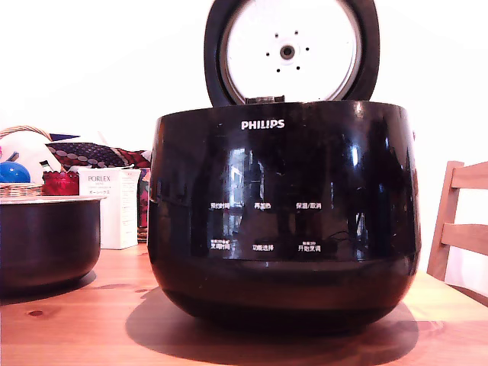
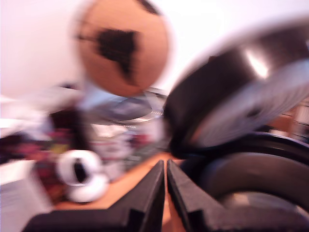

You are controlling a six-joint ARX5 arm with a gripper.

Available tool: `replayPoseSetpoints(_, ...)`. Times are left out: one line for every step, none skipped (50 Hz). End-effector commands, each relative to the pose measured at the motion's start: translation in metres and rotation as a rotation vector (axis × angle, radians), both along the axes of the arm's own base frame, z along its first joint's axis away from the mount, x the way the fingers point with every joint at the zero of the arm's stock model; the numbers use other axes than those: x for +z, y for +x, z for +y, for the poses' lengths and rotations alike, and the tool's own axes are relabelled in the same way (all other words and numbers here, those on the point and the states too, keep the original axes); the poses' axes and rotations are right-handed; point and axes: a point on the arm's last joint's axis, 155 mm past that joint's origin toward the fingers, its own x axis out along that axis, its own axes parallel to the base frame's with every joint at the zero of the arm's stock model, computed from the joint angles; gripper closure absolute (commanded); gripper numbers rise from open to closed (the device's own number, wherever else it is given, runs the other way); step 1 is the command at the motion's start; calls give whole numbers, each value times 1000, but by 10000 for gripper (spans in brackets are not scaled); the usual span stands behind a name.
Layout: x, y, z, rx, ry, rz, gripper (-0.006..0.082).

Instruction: Open the rice cooker by pressing the large metal button on the top of its lid with medium force

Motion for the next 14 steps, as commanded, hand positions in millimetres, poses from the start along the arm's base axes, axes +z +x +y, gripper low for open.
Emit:
replayPoseSetpoints(-10,2,11,36,12,15,786)
replayPoseSetpoints(-10,2,14,45,12,14,786)
replayPoseSetpoints(-9,2,16,53,11,13,786)
replayPoseSetpoints(-8,3,19,60,10,11,786)
replayPoseSetpoints(-9,3,21,67,10,12,786)
replayPoseSetpoints(-9,4,23,72,10,12,786)
replayPoseSetpoints(-8,4,24,77,9,11,786)
replayPoseSetpoints(-8,4,26,81,9,10,786)
replayPoseSetpoints(-8,4,27,85,9,11,786)
replayPoseSetpoints(-8,4,28,88,9,11,786)
replayPoseSetpoints(-8,4,29,90,9,11,786)
replayPoseSetpoints(-8,5,29,92,9,11,786)
replayPoseSetpoints(-8,5,30,93,9,11,786)
replayPoseSetpoints(-8,5,30,94,9,11,786)
